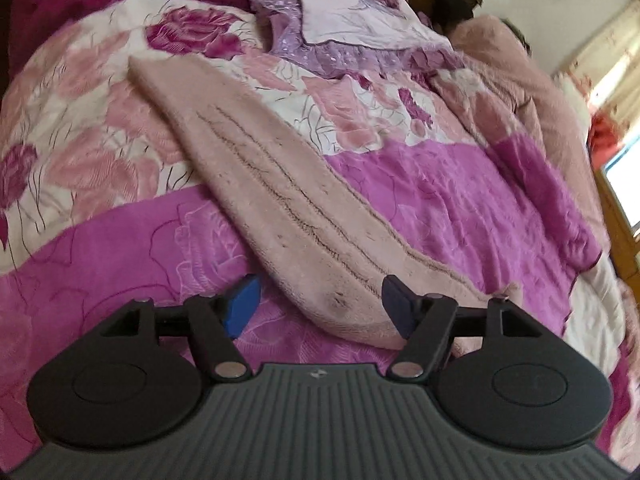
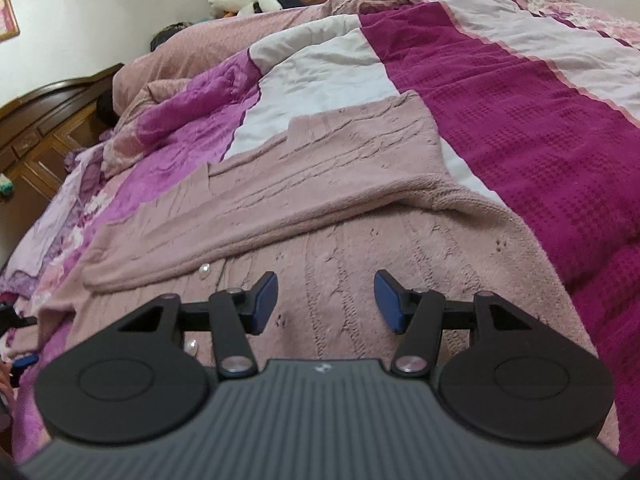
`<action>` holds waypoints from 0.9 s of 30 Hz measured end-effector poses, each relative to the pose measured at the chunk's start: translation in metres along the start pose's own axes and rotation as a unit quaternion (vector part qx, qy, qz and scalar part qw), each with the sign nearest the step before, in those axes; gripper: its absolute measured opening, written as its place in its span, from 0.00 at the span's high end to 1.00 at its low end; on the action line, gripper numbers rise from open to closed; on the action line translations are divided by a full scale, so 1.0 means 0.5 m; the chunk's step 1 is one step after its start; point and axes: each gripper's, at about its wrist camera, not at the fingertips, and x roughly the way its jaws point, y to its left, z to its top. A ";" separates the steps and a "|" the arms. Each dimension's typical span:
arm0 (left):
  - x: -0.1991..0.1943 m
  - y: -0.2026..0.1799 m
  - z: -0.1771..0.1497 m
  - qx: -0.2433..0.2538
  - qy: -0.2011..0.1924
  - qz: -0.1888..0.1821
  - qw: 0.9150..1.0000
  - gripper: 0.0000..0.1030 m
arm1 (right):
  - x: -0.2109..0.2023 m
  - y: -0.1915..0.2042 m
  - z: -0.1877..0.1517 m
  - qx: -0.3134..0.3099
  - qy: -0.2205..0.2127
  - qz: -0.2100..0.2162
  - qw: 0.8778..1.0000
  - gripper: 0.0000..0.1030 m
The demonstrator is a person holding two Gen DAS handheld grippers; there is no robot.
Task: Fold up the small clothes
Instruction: 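Grasp the other sleeve end with the left gripper and lift it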
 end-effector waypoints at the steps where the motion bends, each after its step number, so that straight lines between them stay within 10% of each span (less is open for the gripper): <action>1: -0.002 0.006 -0.001 -0.011 -0.003 -0.004 1.000 0.28 | 0.000 0.004 -0.001 -0.004 0.000 0.000 1.000 0.45; 13: 0.094 -0.027 0.042 -0.004 -0.021 -0.033 0.999 0.25 | 0.003 0.016 -0.011 -0.011 0.002 -0.013 1.000 0.45; 17: 0.086 -0.037 0.060 0.020 -0.037 -0.051 0.998 0.85 | 0.001 0.019 -0.014 -0.015 0.003 -0.018 1.000 0.45; 27: -0.020 -0.061 0.121 0.071 -0.154 -0.051 0.984 0.88 | 0.002 0.021 -0.015 -0.015 0.002 -0.019 1.000 0.45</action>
